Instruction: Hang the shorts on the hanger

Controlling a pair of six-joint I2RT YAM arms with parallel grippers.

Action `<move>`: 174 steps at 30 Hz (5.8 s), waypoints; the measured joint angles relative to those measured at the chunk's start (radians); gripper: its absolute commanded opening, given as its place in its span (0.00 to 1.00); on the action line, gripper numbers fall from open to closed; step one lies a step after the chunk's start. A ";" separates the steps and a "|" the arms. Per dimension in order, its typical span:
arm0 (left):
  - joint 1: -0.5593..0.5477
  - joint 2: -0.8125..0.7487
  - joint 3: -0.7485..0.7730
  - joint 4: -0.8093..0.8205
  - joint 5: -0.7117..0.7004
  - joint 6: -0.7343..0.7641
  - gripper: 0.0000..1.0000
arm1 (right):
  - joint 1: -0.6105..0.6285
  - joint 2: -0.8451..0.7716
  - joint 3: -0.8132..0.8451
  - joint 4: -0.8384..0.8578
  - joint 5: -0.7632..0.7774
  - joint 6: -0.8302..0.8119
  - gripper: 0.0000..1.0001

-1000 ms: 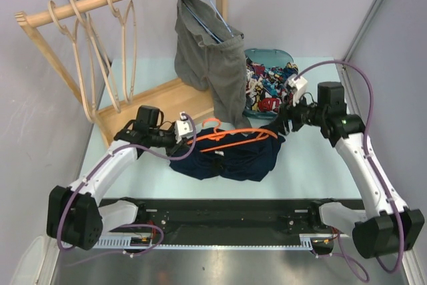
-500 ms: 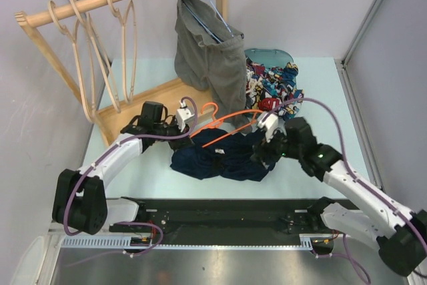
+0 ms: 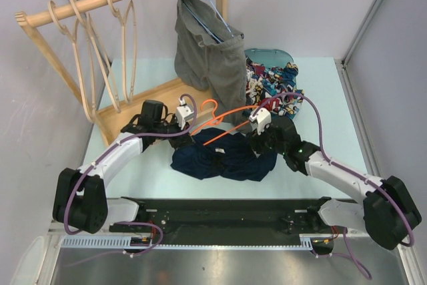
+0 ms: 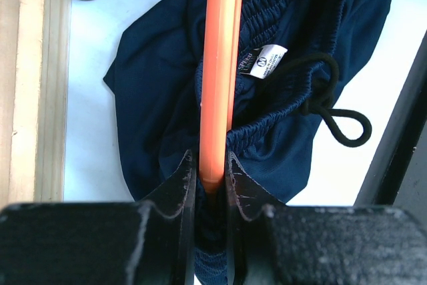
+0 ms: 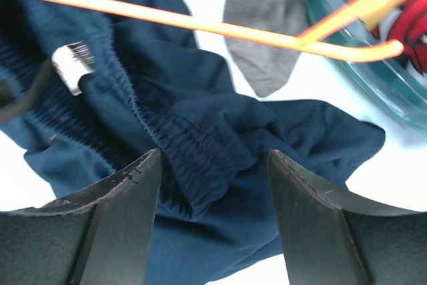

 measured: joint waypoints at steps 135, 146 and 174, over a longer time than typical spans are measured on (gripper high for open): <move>-0.117 -0.208 0.405 -0.702 0.081 0.584 0.26 | -0.051 -0.265 0.348 -0.705 -0.588 -0.345 0.00; -0.113 -0.260 0.464 -0.381 0.024 0.160 1.00 | -0.048 -0.268 0.399 -0.597 -0.449 -0.055 0.00; -0.112 -0.300 0.766 -0.043 -0.244 -0.006 1.00 | -0.042 0.608 1.489 -0.319 -0.244 0.333 0.00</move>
